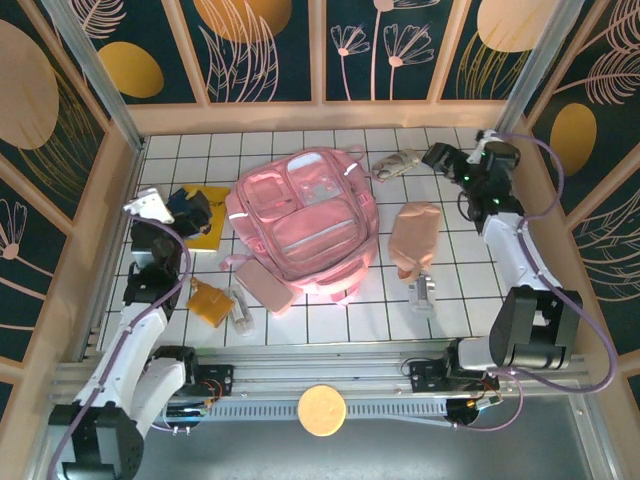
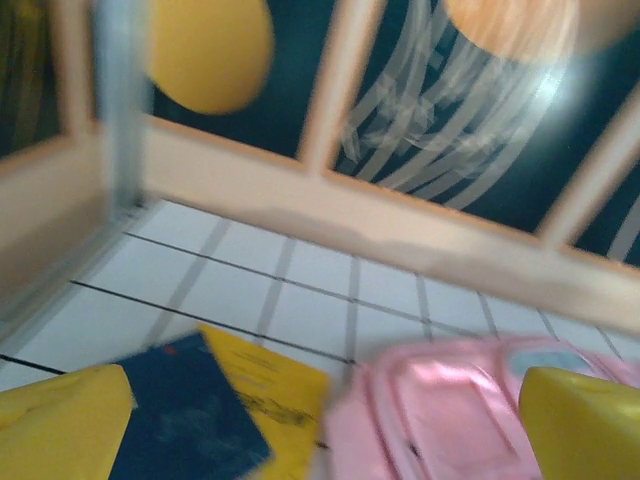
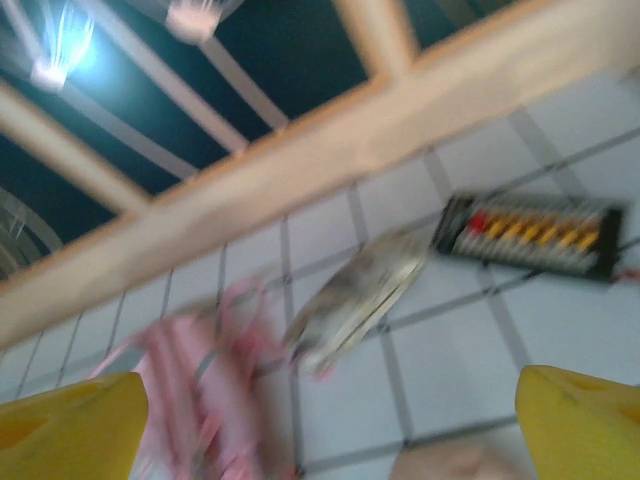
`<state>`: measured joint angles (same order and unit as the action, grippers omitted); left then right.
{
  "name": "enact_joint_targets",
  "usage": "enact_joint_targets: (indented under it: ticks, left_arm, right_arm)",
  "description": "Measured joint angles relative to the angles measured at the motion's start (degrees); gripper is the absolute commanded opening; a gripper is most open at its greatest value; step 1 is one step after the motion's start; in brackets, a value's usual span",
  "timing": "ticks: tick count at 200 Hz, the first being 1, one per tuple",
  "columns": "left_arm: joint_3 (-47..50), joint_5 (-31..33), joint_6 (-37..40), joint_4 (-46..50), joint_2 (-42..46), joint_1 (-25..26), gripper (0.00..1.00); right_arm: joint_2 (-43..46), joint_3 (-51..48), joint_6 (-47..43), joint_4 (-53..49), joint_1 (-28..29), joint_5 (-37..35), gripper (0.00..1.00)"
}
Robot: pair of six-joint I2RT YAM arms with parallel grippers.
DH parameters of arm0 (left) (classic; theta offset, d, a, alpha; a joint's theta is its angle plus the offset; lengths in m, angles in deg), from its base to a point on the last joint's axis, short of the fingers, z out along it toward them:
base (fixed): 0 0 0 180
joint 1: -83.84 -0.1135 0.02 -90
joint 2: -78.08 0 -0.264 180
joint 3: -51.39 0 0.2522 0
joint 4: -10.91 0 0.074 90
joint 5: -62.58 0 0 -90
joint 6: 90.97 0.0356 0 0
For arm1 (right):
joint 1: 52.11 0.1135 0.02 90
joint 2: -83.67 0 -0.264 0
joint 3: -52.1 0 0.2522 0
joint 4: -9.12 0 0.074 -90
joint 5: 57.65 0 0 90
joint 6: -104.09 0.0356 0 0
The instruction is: Pack the student bag
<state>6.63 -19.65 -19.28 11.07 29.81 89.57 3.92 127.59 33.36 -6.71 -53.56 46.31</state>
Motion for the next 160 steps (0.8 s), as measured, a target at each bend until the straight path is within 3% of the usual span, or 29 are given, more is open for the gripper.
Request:
enact_joint_targets:
  ticks: [31, 65, 129, 160]
  left_arm:
    - [-7.17, -3.34, 0.85, 12.7, -7.26, 8.72, 0.99]
    - [-14.19, -5.97, 2.08, 20.92, -19.34, 17.25, 0.99]
    - [-28.5, -5.55, 11.5, 28.76, -34.51, 30.91, 0.99]
    - [-32.35, -3.91, 15.82, 30.16, -40.98, 35.98, 0.99]
  right_arm:
    - [-5.35, 4.2, 0.13, -14.78, 8.22, 6.14, 0.91]
    - [-13.14, 5.25, 0.55, -22.82, 12.33, 10.71, 0.76]
    - [-19.61, 3.21, 3.02, -23.23, 16.55, 14.34, 0.65]
    - [-19.61, 0.42, 4.26, -21.64, 16.87, 14.73, 0.53]
